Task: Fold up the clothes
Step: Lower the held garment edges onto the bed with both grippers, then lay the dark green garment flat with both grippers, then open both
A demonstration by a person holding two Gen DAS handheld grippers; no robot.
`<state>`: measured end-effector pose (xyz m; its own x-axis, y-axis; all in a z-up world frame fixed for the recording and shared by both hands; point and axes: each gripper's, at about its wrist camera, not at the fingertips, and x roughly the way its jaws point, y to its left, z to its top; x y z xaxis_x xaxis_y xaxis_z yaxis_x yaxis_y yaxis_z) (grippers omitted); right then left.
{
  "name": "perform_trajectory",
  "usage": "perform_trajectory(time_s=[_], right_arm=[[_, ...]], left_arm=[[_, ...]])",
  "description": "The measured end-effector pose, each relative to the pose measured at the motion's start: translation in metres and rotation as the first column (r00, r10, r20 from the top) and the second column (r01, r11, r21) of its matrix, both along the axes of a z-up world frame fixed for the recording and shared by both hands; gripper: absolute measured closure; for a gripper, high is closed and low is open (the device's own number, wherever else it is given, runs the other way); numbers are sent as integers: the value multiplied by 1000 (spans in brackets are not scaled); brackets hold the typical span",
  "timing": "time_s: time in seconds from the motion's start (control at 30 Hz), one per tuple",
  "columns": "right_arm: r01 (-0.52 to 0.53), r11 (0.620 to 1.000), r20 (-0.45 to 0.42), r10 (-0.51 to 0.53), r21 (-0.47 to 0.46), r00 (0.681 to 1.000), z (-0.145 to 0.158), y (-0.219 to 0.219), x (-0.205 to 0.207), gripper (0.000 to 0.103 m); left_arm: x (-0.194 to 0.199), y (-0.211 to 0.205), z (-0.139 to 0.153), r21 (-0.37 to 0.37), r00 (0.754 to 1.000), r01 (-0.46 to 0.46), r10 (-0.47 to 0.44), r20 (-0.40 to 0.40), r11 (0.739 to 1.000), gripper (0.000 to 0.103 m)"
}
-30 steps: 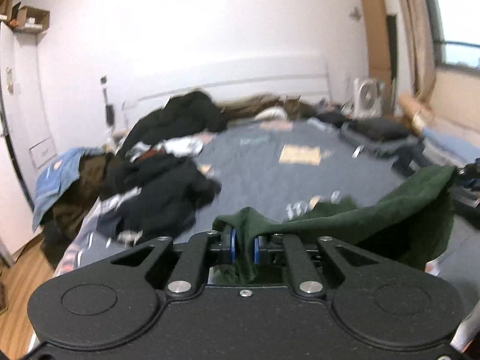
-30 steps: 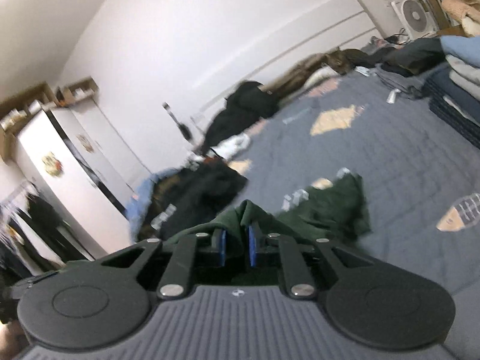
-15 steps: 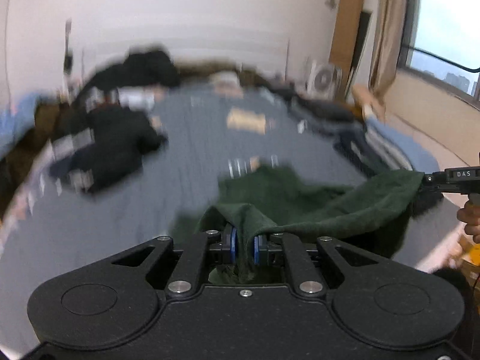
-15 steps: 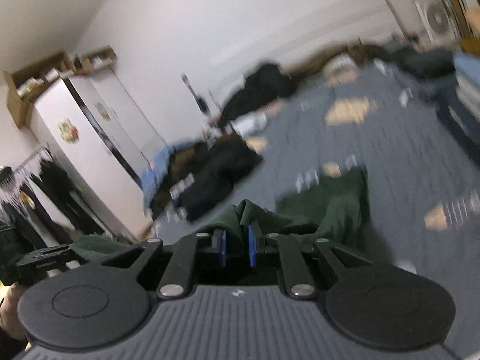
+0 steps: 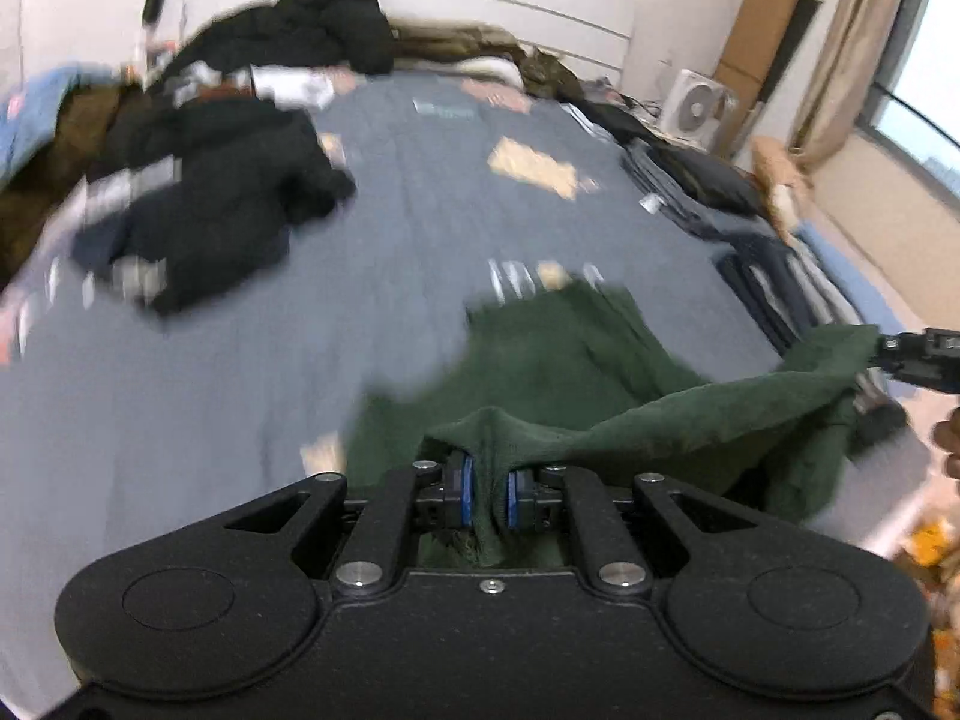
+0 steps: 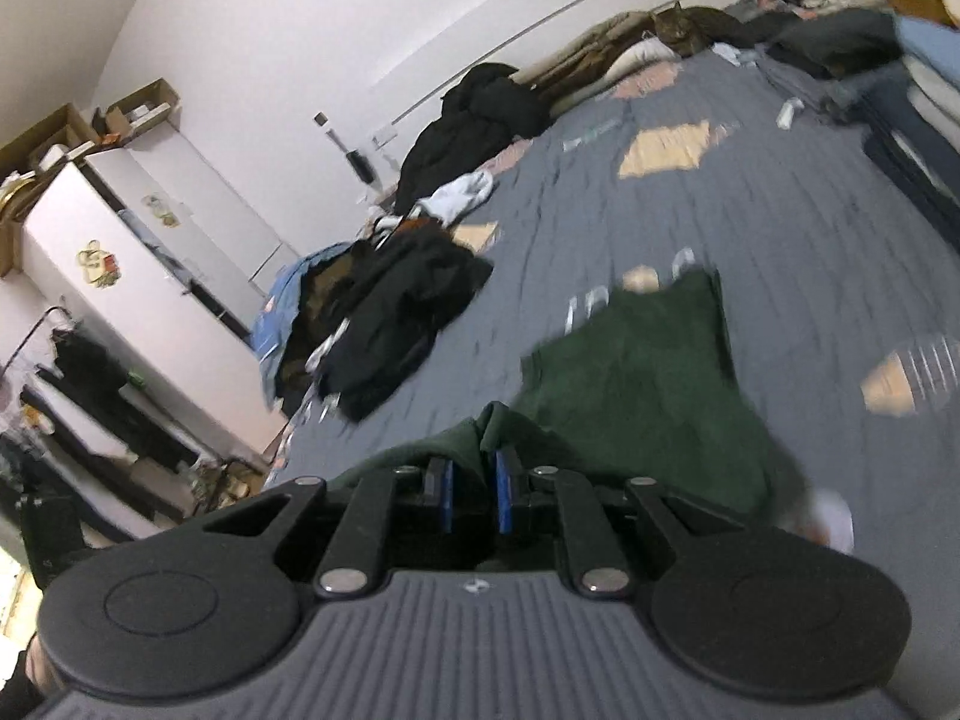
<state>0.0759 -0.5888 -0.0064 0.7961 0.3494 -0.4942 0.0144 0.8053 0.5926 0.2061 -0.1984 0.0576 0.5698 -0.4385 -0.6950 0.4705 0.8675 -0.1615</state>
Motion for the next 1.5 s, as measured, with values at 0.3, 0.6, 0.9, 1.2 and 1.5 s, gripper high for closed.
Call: perform_trajectory(time_s=[0.3,0.6,0.9,1.2,1.5], right_arm=[[136,991,311,-125,-14,942,226,-27,112,92],[93,990,537,-22,-106,843,304,-2,29,92],[-21,981,136,48,-194,989,70,18,-13,92],[-127,943,-148,85,-307,985,-76,63,-51,92],[-89,935,-162,34,-343,986,-117,77,-62,89]], left_arm=[[44,-61,307,-118,836,29,41,548,993,93],[-53,-15,276,-185,811,123,8,585,975,93],[-64,41,-21,-113,999,-30,33,19,993,94],[-81,59,-131,78,986,-28,40,-161,997,92],[-122,53,-106,52,998,15,-12,-67,999,88]])
